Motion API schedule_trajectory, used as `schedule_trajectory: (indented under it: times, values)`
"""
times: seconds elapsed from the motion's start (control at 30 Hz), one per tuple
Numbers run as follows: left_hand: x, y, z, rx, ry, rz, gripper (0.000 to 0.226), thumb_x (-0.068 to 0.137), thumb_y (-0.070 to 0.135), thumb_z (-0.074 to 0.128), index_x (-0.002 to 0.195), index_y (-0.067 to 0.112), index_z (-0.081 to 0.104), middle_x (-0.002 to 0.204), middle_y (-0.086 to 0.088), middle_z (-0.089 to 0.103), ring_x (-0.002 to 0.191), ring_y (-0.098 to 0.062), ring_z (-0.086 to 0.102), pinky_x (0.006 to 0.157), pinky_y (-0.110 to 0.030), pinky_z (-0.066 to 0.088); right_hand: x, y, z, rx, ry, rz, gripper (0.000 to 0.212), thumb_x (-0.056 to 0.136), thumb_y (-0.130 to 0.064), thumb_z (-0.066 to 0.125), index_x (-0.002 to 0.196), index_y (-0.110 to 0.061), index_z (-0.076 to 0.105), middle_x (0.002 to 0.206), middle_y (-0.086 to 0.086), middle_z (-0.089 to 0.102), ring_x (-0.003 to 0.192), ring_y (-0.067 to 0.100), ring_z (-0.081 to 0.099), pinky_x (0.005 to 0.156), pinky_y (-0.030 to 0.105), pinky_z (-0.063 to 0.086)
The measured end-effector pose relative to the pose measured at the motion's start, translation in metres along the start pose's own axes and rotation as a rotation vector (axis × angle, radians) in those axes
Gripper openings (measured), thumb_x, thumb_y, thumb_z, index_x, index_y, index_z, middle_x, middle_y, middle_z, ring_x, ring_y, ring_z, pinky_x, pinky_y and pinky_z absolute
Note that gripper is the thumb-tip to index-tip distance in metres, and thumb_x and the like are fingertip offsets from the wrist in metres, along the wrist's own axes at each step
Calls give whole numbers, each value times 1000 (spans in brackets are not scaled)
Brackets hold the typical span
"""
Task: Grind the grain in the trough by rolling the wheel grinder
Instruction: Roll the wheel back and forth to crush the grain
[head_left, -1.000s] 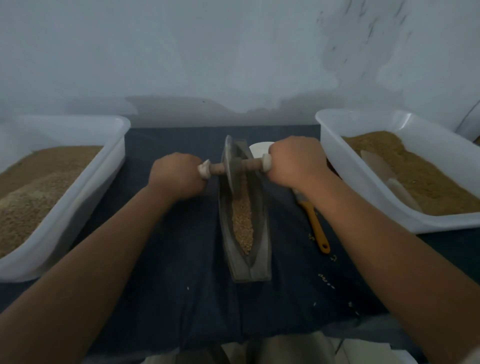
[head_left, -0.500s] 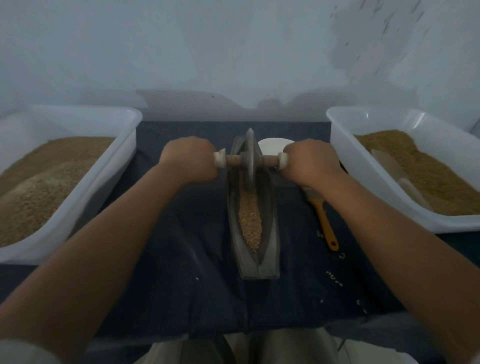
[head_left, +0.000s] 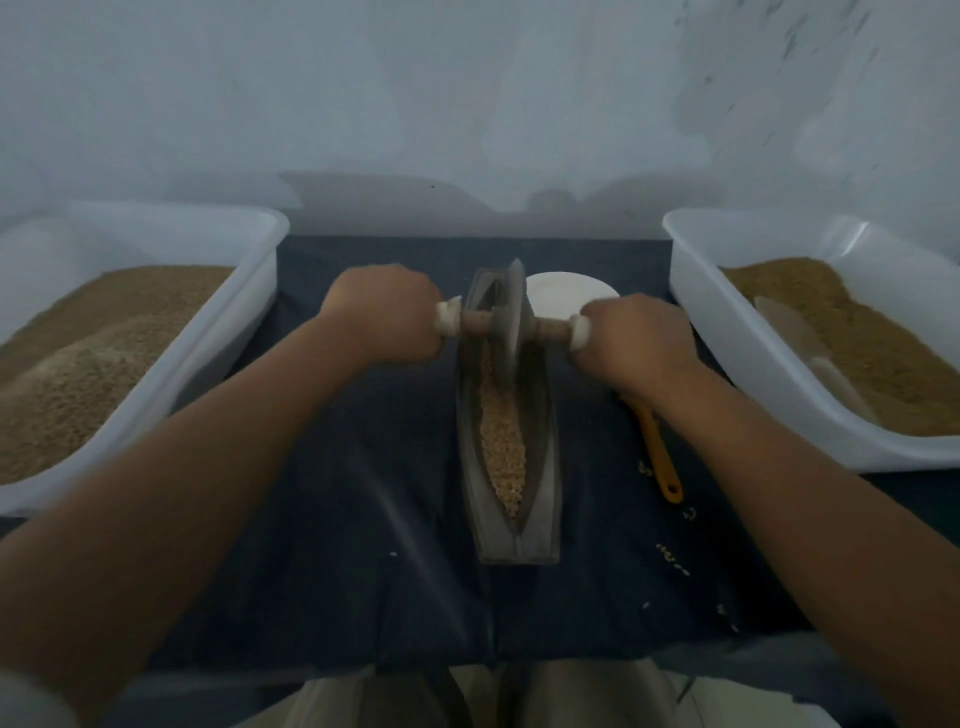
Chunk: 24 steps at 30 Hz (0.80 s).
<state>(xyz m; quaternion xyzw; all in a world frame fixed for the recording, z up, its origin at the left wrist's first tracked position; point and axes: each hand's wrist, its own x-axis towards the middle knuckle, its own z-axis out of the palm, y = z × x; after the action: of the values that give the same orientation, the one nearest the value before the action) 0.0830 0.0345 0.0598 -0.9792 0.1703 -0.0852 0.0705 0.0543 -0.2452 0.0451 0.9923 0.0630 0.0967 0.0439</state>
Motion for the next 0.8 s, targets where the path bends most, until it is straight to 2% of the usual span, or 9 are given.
schedule_trajectory:
  times: [0.1, 0.17, 0.27, 0.37, 0.43, 0.5, 0.6, 0.7, 0.8]
  values:
    - [7, 1, 1, -50, -39, -34, 29, 84, 47, 59, 69, 24, 53, 75, 5, 59, 72, -26, 58, 67, -35, 48, 17, -3, -4, -12, -28, 4, 28, 90, -46, 58, 68, -29, 52, 76, -4, 61, 70, 18, 58, 63, 34, 45]
    - [-18, 1, 4, -115, -107, 7, 26, 80, 45, 60, 66, 25, 52, 71, 8, 57, 69, -24, 56, 65, -34, 48, -1, -1, -12, 15, -79, -48, 24, 86, -44, 60, 67, -29, 58, 70, -6, 62, 62, 15, 58, 57, 31, 44]
    - [-77, 1, 9, -170, -69, 120, 26, 70, 51, 50, 59, 28, 47, 57, 12, 48, 52, -10, 45, 50, -26, 34, -52, 8, -25, 87, -226, -163, 27, 72, -58, 59, 65, -32, 61, 58, -8, 62, 51, 6, 59, 47, 26, 42]
    - [-94, 1, 9, -158, -9, 177, 30, 68, 57, 43, 57, 30, 44, 50, 13, 42, 46, -1, 37, 46, -21, 24, -70, 12, -28, 180, -318, -189, 40, 57, -69, 43, 62, -33, 60, 68, -29, 64, 58, -2, 62, 45, 24, 37]
    - [-73, 2, 9, -112, -74, 107, 29, 71, 55, 48, 61, 27, 49, 57, 12, 48, 52, -9, 46, 49, -25, 33, -50, 10, -22, 130, -271, -162, 33, 67, -64, 53, 64, -32, 61, 61, -11, 64, 53, 5, 60, 48, 27, 40]
    - [-38, 2, 9, -78, -76, 3, 30, 77, 52, 53, 66, 24, 52, 65, 10, 51, 62, -20, 53, 59, -30, 43, -18, 4, -14, 38, -108, -109, 28, 81, -54, 58, 67, -30, 60, 64, -8, 60, 62, 11, 60, 54, 31, 46]
    - [-2, 1, 10, -100, -25, -116, 31, 85, 50, 55, 69, 24, 58, 74, 6, 60, 66, -21, 57, 65, -35, 49, 17, -4, -10, -26, -7, -30, 28, 86, -52, 57, 71, -29, 57, 70, -5, 57, 67, 19, 58, 67, 37, 55]
    - [-17, 4, 12, -105, -27, -104, 27, 84, 48, 57, 70, 25, 59, 73, 7, 60, 69, -23, 61, 64, -34, 50, 8, -3, -14, -12, -20, -54, 26, 85, -49, 59, 68, -29, 58, 68, -5, 58, 64, 18, 59, 62, 34, 53]
    - [-69, 6, 17, -47, 56, 24, 26, 76, 51, 56, 63, 29, 50, 60, 11, 48, 56, -19, 50, 52, -27, 36, -39, 5, -17, 48, -128, -121, 25, 80, -52, 62, 66, -32, 61, 60, -9, 60, 56, 7, 59, 50, 29, 47]
